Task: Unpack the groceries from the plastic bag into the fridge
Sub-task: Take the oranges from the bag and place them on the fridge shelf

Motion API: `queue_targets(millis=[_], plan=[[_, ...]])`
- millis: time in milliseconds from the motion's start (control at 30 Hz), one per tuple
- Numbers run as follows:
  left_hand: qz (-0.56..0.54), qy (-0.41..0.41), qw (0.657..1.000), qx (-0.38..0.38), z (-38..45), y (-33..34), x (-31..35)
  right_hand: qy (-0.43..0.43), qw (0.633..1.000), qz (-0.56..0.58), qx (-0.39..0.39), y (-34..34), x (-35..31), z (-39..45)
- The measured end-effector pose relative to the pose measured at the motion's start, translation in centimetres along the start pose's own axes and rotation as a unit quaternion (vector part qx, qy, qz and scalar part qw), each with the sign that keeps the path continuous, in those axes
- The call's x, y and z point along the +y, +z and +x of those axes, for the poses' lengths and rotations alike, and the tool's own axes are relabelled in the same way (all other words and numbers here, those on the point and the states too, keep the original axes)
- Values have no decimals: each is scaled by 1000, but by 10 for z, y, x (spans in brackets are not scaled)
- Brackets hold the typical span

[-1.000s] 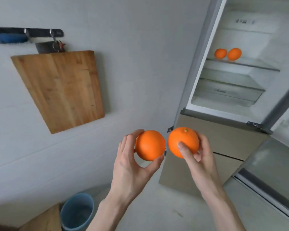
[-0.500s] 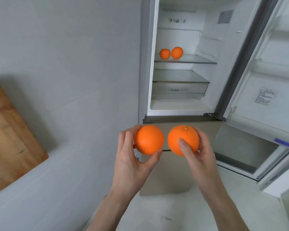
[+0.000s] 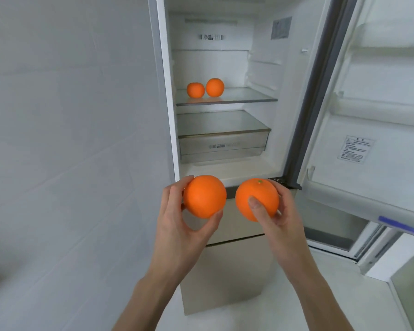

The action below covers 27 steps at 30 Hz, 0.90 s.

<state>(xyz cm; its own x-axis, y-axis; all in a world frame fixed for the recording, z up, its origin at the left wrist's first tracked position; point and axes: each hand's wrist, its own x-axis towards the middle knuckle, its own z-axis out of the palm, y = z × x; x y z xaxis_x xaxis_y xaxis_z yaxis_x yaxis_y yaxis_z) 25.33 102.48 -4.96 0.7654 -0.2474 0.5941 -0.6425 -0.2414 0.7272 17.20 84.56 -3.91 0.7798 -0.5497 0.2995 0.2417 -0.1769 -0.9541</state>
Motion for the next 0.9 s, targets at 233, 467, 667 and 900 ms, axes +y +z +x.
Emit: queue_targets(millis=[233,467,667,900], plan=[[24,14,1000,9,83,54,-9,-19,1000,21,-12,-20,8,100],[80,23,996,44,155,97,-21,-24,999,-26,-27,-35,16,188],[73,30,994,73,215,126,-31,-52,998,-23,-3,-38,23,257],[53,41,994,89,286,168,-55,-75,997,-28,-2,-30,29,340]])
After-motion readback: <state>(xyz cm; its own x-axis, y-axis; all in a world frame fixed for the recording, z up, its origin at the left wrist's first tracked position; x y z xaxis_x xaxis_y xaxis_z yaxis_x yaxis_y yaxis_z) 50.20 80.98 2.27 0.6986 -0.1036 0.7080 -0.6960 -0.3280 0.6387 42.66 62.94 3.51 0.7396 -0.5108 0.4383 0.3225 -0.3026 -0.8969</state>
